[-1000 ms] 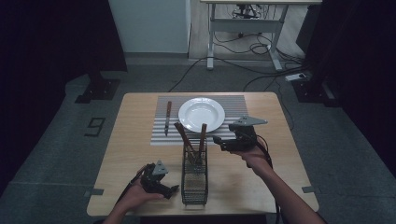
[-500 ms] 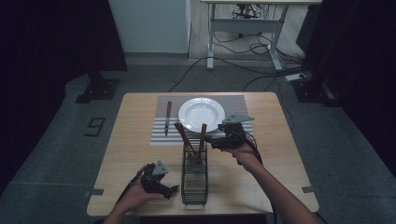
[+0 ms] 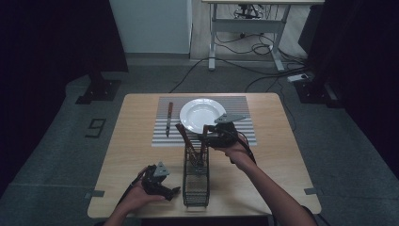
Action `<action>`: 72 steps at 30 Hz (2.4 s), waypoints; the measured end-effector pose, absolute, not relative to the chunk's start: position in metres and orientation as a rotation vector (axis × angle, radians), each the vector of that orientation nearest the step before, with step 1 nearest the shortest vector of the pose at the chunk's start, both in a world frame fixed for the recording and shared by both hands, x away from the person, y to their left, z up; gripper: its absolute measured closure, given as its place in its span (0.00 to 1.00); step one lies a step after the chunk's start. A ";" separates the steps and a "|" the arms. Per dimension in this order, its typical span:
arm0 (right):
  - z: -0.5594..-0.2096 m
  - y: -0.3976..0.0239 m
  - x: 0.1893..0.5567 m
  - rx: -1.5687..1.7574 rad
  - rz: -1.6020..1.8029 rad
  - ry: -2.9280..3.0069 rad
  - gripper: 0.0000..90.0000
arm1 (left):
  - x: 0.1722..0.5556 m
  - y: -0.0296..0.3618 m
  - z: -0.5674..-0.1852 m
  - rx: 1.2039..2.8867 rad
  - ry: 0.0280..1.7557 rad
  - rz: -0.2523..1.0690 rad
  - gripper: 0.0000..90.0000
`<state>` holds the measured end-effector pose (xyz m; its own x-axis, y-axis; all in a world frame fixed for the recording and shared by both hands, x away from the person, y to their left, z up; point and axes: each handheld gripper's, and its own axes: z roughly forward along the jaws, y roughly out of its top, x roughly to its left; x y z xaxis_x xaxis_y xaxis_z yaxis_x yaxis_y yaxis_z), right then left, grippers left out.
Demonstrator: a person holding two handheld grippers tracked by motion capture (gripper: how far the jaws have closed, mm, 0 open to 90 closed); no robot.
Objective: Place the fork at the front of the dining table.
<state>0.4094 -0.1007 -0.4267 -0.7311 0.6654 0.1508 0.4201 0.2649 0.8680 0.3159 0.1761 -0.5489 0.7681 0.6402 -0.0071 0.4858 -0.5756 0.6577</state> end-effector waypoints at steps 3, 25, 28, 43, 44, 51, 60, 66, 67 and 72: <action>-0.428 -0.099 0.410 1.001 1.461 2.299 0.49 | 0.316 0.176 -0.549 2.300 0.836 0.304 0.00; -0.435 -0.102 0.415 1.049 1.592 2.315 0.82 | 0.316 0.176 -0.549 2.301 0.837 0.305 0.00; -0.435 -0.103 0.415 1.054 1.607 2.308 0.84 | 0.316 0.176 -0.549 2.301 0.836 0.304 0.00; -0.418 -0.114 0.408 1.019 1.702 2.243 0.89 | 0.316 0.176 -0.549 2.301 0.833 0.303 0.00; -0.417 -0.114 0.407 1.015 1.705 2.238 0.89 | 0.316 0.176 -0.549 2.301 0.833 0.303 0.00; -0.406 -0.121 0.405 1.000 1.750 2.207 0.89 | 0.316 0.176 -0.549 2.302 0.832 0.302 0.00; -0.391 -0.130 0.399 0.975 1.818 2.154 0.89 | 0.316 0.176 -0.549 2.304 0.830 0.302 0.00; -0.382 -0.134 0.397 0.952 1.868 2.131 0.89 | 0.316 0.176 -0.549 2.304 0.830 0.302 0.00; -0.380 -0.136 0.396 0.951 1.876 2.125 0.89 | 0.316 0.176 -0.549 2.304 0.830 0.303 0.00; -0.371 -0.142 0.392 0.931 1.924 2.078 0.89 | 0.316 0.176 -0.549 2.303 0.830 0.304 0.00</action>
